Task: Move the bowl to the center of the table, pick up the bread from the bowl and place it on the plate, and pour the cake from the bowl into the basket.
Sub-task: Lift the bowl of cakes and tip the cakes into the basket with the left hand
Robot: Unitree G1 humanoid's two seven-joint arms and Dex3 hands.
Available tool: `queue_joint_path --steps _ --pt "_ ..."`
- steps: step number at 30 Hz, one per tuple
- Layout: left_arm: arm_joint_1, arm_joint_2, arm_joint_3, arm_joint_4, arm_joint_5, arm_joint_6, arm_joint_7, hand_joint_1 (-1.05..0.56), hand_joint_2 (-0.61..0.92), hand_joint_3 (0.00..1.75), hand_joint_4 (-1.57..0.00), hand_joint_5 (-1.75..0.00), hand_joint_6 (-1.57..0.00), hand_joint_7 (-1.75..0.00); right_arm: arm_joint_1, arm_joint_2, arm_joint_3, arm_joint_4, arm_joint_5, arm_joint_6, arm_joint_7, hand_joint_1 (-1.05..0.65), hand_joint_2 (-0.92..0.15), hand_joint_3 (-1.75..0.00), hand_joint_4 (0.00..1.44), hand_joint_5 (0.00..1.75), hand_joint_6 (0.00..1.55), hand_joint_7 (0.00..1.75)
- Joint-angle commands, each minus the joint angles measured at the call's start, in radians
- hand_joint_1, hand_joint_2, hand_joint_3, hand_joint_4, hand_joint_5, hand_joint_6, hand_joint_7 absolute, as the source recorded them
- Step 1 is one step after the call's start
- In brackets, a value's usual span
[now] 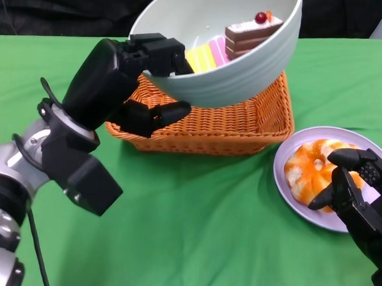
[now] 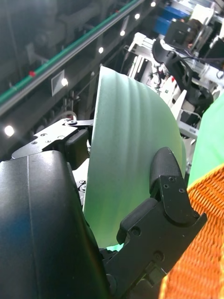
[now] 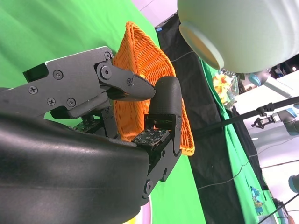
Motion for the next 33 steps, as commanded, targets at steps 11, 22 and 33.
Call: queue_joint_path --steps 11,22,33 --pt "-0.003 -0.128 0.139 -0.014 -0.348 0.116 -0.412 -0.11 0.61 1.11 -0.84 -1.74 -0.73 -1.48 -0.01 0.009 0.005 0.021 -0.036 -0.031 0.003 -0.14 -0.74 -0.81 0.72 1.66 0.64 1.38" --pt "0.025 -0.24 0.227 -0.11 -0.567 0.331 -0.73 -0.17 0.86 0.67 -0.78 -1.75 -0.65 -1.5 -0.004 0.008 0.014 0.023 -0.057 -0.051 0.01 -0.15 -0.71 -0.88 0.67 1.73 0.59 1.46" --pt "0.03 -0.32 0.291 -0.128 -0.598 0.489 -0.769 -0.16 0.7 0.87 -0.7 -1.75 -0.61 -1.59 -0.003 0.009 0.013 0.021 -0.067 -0.044 0.001 -0.15 -0.7 -0.89 0.69 1.71 0.61 1.45"
